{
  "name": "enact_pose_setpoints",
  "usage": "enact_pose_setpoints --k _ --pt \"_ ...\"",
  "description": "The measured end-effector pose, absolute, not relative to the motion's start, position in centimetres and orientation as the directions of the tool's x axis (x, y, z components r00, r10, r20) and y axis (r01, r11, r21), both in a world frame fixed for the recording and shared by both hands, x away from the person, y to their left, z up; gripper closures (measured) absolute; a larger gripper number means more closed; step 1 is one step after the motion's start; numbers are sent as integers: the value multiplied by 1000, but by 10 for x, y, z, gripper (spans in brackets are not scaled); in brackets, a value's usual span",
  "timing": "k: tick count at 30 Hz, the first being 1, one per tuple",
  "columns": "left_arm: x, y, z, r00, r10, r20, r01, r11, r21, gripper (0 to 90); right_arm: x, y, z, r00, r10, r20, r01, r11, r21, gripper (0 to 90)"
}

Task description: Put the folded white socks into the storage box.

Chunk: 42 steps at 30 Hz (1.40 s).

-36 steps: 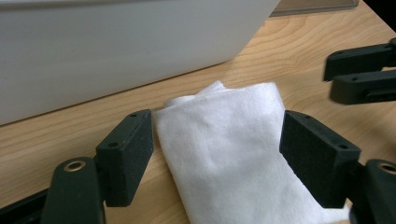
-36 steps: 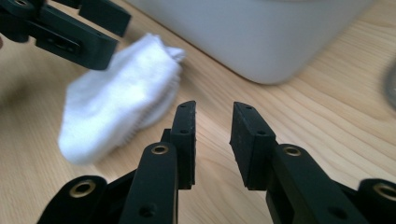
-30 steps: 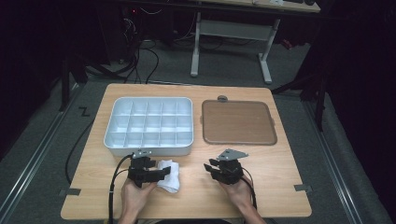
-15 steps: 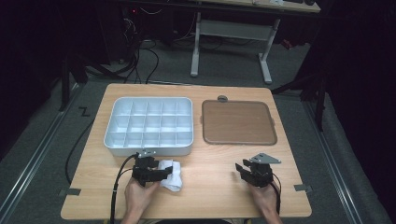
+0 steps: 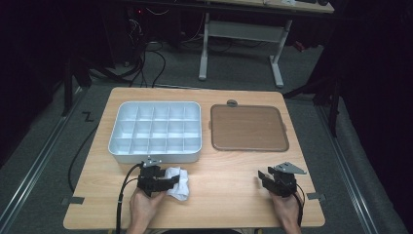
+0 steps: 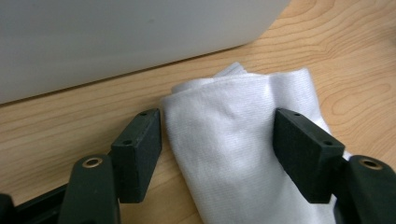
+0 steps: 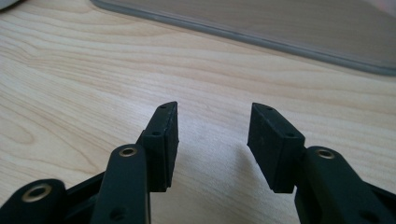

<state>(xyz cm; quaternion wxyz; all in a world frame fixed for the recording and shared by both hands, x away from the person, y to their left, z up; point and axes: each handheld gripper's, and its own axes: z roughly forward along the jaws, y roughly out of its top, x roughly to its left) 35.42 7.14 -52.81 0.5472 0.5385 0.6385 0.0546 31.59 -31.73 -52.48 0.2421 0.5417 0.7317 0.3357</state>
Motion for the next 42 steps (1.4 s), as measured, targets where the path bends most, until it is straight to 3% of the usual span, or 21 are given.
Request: enact_pose_setpoints --k 24,42 --pt "348 70 -526 221 743 -632 629 387 674 607 319 -317 -531 -304 953 -20 643 220 733 441" --pt "347 68 -523 230 751 -619 631 369 682 729 320 -316 -531 -309 951 -21 643 225 732 421"
